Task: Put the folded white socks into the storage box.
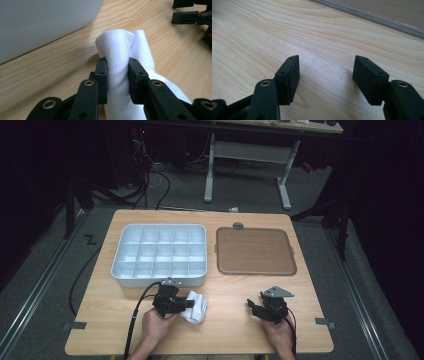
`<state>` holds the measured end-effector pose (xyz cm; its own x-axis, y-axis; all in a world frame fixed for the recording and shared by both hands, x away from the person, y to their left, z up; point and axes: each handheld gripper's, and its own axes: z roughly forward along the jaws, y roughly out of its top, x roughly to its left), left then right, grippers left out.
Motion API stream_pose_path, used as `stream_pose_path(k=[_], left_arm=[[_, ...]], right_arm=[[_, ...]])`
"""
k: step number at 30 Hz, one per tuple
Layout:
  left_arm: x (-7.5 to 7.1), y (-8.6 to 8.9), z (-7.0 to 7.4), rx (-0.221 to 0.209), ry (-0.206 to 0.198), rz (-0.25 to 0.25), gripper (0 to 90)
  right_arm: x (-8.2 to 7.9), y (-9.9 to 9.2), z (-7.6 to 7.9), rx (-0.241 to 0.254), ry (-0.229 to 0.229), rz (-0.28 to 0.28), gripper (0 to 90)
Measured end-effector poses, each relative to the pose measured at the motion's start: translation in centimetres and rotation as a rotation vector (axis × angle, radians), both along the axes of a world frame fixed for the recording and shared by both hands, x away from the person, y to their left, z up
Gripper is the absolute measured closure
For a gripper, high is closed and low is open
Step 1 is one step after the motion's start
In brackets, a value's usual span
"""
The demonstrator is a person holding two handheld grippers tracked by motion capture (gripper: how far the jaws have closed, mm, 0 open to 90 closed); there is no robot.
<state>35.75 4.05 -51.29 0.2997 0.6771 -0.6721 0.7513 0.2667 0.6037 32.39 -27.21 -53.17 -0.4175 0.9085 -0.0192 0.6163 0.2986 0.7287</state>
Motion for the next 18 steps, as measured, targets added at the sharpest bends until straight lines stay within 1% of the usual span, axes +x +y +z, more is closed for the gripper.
stream_pose_path(k=[4, 9, 11, 15, 18], left_arm=[[0.1, 0.1, 0.2, -0.006, 0.002, -0.002, 73.0], [0.0, 0.1, 0.5, -0.002, -0.008, -0.012, 73.1], [0.0, 0.2, 0.7, -0.002, -0.012, -0.012, 73.2], [0.1, 0.5, 0.9, -0.016, -0.011, 0.001, 73.2], [0.1, 0.7, 1.1, -0.013, -0.018, -0.003, 73.3]], right_arm=[[0.0, 0.0, 0.0, 0.0, 0.0, 0.001, 38.6], [0.0, 0.0, 0.0, 0.001, 0.001, 0.004, 38.1], [0.0, 0.0, 0.0, 0.001, 0.001, 0.003, 38.1], [0.0, 0.0, 0.0, 0.001, 0.001, 0.003, 38.1], [0.0, 0.0, 0.0, 0.0, 0.002, 0.003, 38.0]])
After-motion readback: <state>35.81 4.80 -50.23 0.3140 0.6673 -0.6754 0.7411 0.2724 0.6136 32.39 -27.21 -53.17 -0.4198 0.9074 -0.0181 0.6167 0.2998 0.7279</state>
